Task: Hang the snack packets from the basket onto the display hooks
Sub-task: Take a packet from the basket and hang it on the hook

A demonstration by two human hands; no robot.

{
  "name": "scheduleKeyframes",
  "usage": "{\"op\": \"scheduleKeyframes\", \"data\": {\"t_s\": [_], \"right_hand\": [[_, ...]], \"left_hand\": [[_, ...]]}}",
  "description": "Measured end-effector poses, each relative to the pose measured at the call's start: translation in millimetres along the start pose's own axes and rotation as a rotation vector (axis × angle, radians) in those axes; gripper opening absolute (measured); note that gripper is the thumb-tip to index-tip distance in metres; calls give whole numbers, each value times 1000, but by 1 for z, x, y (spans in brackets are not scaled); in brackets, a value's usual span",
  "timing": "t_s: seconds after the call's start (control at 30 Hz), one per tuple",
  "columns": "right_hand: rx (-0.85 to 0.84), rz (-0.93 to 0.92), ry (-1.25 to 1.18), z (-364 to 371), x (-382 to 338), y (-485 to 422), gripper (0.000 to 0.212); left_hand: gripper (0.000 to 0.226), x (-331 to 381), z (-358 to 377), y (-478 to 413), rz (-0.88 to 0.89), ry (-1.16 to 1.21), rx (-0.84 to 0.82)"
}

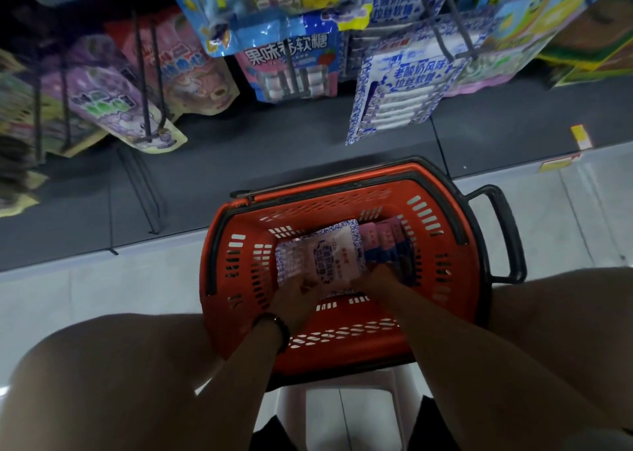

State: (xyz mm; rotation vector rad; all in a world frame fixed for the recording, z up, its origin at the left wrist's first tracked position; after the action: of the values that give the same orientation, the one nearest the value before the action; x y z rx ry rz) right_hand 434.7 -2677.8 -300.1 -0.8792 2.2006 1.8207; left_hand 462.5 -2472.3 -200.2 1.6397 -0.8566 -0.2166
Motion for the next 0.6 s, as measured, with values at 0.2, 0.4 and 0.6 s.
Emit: {"op": "scheduleKeyframes", "data": {"t_s": [0.2, 0.4, 0.6], "right_hand": [[15, -129, 86, 6, -30, 2, 39], [91, -257, -3, 2, -57, 36, 27], [64, -411, -194, -21, -78, 93, 25]], "left_hand": [[17, 18, -7, -2, 3, -2, 45], [8, 44, -26, 18, 31, 169, 95], [10, 69, -52, 62, 186, 39, 149]]}}
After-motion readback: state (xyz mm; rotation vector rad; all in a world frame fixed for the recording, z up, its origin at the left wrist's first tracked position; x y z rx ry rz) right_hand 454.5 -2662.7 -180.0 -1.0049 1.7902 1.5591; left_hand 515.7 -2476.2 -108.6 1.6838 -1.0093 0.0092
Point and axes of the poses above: each hand's wrist, its own y-axis away from the middle knuckle, its own z-axis out of the palm, x = y × z, the point moved 5 cm from there along -y, towards the middle knuckle, and after that the axes turned 12 degrees about -z, right-handed, at the moved point
